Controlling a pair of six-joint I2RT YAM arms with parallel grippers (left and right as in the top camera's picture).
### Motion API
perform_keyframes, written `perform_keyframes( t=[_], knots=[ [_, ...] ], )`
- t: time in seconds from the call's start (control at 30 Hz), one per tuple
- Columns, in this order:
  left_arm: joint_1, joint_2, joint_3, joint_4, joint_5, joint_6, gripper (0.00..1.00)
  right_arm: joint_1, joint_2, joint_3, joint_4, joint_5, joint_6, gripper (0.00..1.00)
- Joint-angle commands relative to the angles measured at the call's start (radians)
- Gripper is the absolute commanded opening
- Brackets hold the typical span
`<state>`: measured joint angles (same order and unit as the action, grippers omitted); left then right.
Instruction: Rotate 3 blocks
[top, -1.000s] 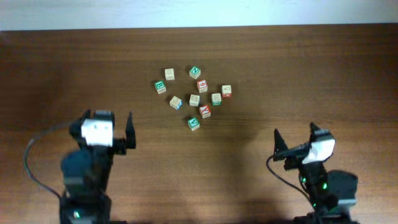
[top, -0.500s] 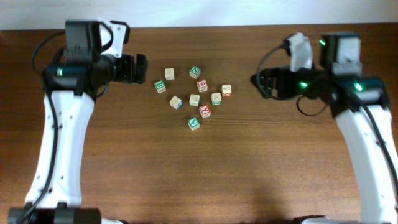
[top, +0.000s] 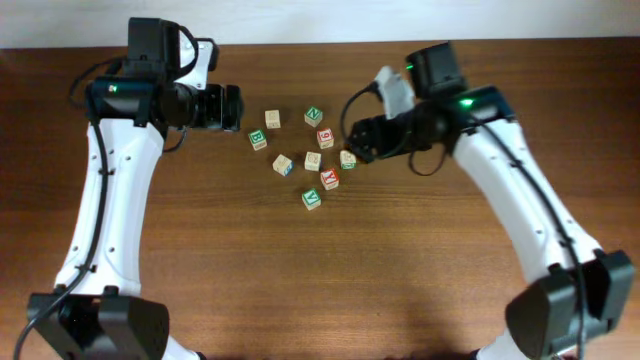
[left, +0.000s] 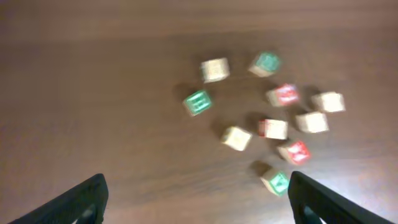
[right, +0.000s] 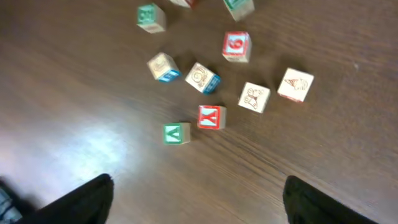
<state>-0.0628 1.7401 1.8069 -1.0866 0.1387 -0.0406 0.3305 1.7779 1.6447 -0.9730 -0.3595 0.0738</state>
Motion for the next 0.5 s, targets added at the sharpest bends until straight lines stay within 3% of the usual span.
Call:
perform_keyframes(
  t=[0.0, 0.1, 0.33, 0.4, 0.47],
  knots=[
    [0.0, 0.064, 0.02, -0.029, -0.154, -0.185, 0.92, 0.098, 0.073, 0.017, 0.008, 0.216, 0.093, 0.83],
    [0.0, 0.111, 0.02, -0.05, -0.154, -0.211, 0.92, 0.163, 0.175, 0.017, 0.045, 0.245, 0.119, 0.76],
    [0.0, 0.143, 0.02, -0.056, -0.154, -0.218, 0.93, 0.213, 0.344, 0.017, 0.168, 0.275, 0.08, 0.7],
    [0.0, 0.143, 0.02, -0.056, -0.154, -0.217, 0.94, 0.22, 0.37, 0.016, 0.2, 0.326, 0.064, 0.6],
    [0.0, 0.143, 0.02, -0.06, -0.154, -0.217, 0.94, 0.221, 0.377, 0.016, 0.223, 0.377, 0.061, 0.56]
  ],
)
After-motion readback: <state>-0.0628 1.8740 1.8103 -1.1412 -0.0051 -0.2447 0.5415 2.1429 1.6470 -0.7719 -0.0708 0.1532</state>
